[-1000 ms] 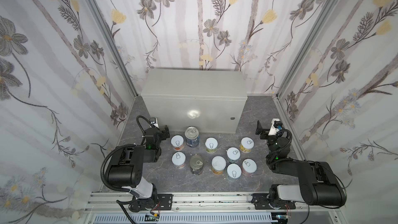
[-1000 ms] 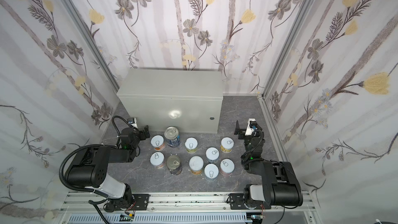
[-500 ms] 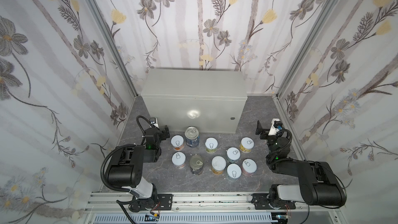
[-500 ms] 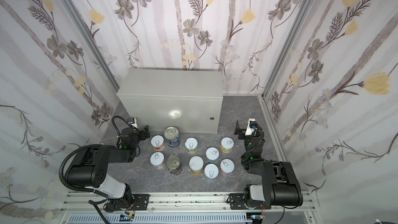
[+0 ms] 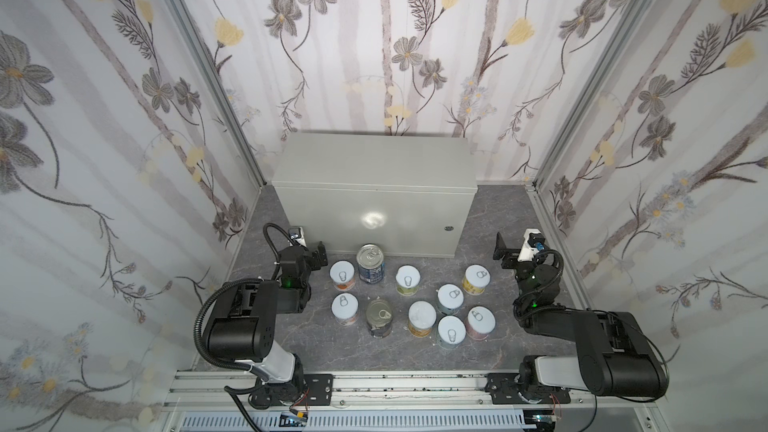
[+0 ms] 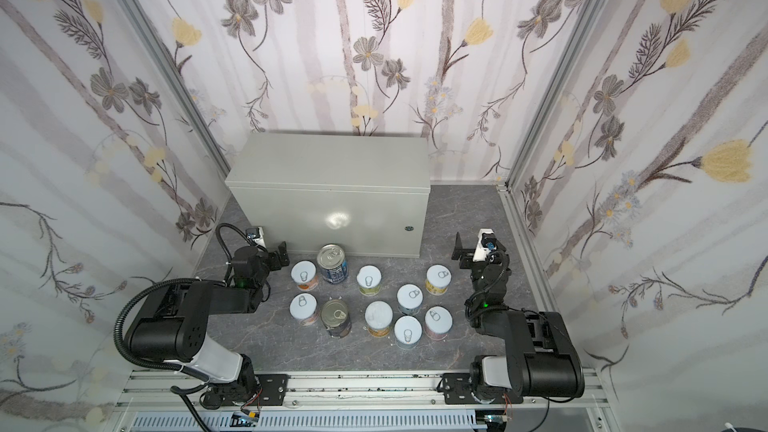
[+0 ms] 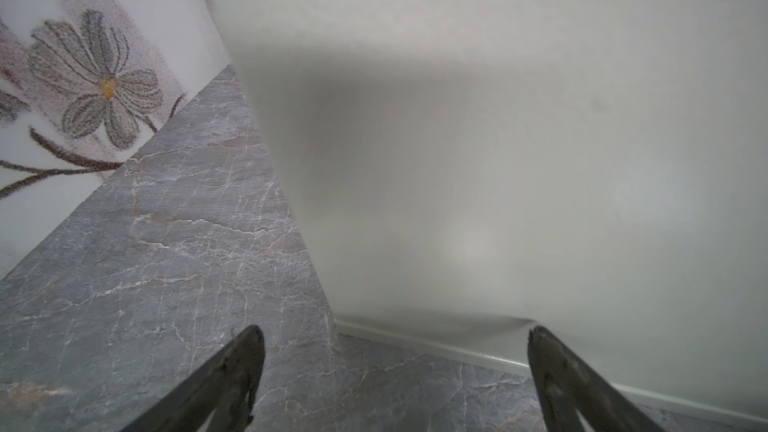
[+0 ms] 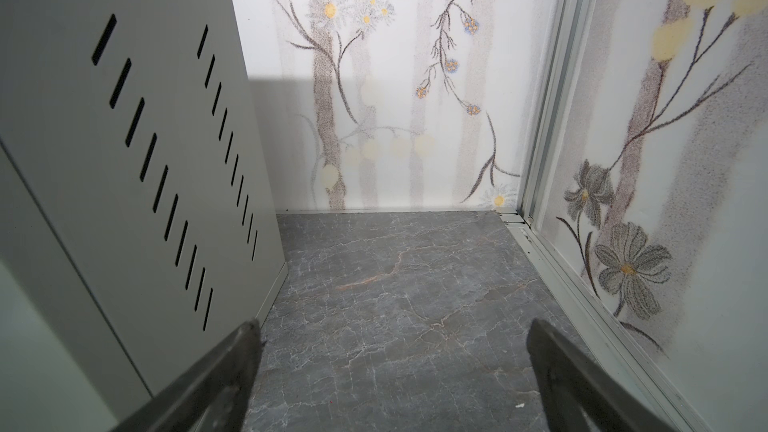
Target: Place and organize the canned foods onto the counter
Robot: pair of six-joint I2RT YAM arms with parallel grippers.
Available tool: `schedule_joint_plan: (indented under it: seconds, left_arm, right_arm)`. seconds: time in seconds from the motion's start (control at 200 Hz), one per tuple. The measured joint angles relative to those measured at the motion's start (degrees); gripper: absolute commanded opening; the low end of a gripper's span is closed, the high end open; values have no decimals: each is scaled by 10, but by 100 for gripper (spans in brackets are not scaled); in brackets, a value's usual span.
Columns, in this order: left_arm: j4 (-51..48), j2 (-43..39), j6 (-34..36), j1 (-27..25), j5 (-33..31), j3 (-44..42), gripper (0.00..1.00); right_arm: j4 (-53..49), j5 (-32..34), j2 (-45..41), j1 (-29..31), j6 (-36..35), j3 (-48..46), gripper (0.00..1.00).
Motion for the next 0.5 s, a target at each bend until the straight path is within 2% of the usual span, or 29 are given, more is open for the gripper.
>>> schedule_joint_plan:
  seconds: [0.095, 0.225, 0.345, 0.5]
  left_arm:
    - [-13, -17, 0, 0, -1, -1, 100]
    - [-57, -135, -10, 0, -34, -3, 100]
    - [-77, -250, -39, 0, -94, -32, 100]
    - [-190, -365, -111, 0, -200, -12, 100]
  right_arm:
    - [5, 19, -17, 14, -2, -21, 100]
    - [-28, 40, -98, 21, -4, -23, 100]
    - [-141, 65, -165, 21, 22, 39, 100]
    - [-254, 62, -190, 21, 83, 97, 100]
